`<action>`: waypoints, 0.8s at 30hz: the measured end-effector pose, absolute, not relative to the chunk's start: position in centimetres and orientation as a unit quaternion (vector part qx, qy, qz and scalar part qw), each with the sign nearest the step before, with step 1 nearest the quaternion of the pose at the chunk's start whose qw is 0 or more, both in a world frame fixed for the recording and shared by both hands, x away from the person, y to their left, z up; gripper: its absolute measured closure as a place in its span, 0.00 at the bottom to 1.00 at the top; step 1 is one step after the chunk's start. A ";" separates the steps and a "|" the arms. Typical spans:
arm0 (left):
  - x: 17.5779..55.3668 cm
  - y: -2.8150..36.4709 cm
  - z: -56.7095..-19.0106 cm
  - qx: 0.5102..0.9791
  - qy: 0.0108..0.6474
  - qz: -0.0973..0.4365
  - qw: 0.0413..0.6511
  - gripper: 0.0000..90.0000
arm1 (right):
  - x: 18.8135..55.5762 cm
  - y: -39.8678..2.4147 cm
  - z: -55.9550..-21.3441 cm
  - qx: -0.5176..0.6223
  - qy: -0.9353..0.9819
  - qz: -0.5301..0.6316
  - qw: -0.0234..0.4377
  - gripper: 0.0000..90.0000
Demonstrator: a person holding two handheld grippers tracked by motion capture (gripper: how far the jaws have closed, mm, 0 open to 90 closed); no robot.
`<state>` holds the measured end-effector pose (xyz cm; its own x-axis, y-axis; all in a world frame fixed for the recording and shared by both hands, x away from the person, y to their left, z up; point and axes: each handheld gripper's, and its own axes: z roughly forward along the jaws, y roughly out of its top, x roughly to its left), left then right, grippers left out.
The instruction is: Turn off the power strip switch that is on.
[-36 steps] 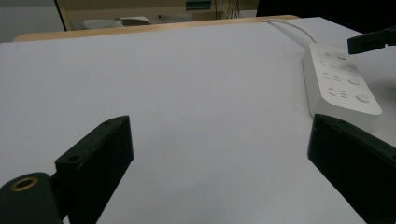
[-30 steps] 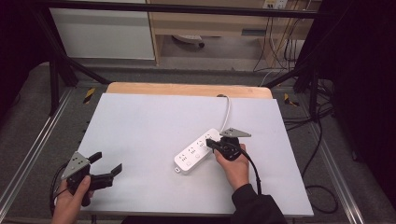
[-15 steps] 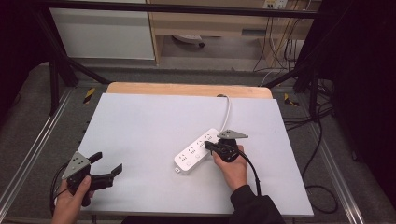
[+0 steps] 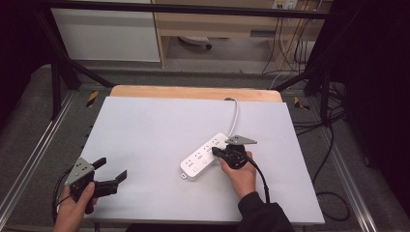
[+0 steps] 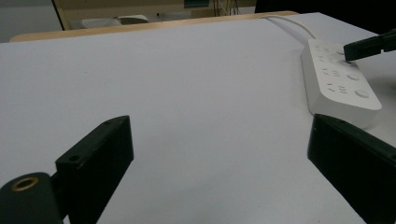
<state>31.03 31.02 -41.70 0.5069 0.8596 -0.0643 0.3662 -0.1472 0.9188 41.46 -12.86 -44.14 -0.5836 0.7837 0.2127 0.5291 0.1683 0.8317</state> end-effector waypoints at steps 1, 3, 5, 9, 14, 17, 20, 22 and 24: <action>31.0 31.0 -41.7 0.715 0.429 0.251 0.492 0.08 | 41.5 -12.9 -44.2 0.436 0.752 0.476 0.134 1.00; 31.0 31.0 -41.7 0.716 0.428 0.250 0.492 0.07 | 41.5 -12.9 -44.1 0.438 0.751 0.476 0.133 1.00; 31.0 31.0 -41.7 0.717 0.427 0.251 0.490 0.08 | 41.5 -12.9 -44.1 0.438 0.751 0.476 0.133 1.00; 31.0 30.9 -41.7 0.718 0.427 0.252 0.489 0.08 | 41.5 -12.9 -44.2 0.435 0.754 0.474 0.134 1.00; 31.0 30.9 -41.7 0.717 0.426 0.253 0.490 0.08 | 41.5 -12.9 -44.2 0.436 0.753 0.474 0.133 1.00; 31.0 30.9 -41.7 0.717 0.425 0.253 0.492 0.08 | 41.4 -12.8 -44.3 0.437 0.753 0.474 0.133 1.00; 31.0 30.9 -41.7 0.717 0.425 0.253 0.491 0.08 | 41.5 -12.9 -44.3 0.437 0.753 0.474 0.134 1.00; 31.0 30.9 -41.7 0.717 0.425 0.254 0.491 0.08 | 41.4 -12.8 -44.3 0.436 0.753 0.474 0.134 1.00; 31.0 30.9 -41.7 0.717 0.425 0.254 0.490 0.08 | 41.4 -12.8 -44.3 0.435 0.753 0.474 0.134 1.00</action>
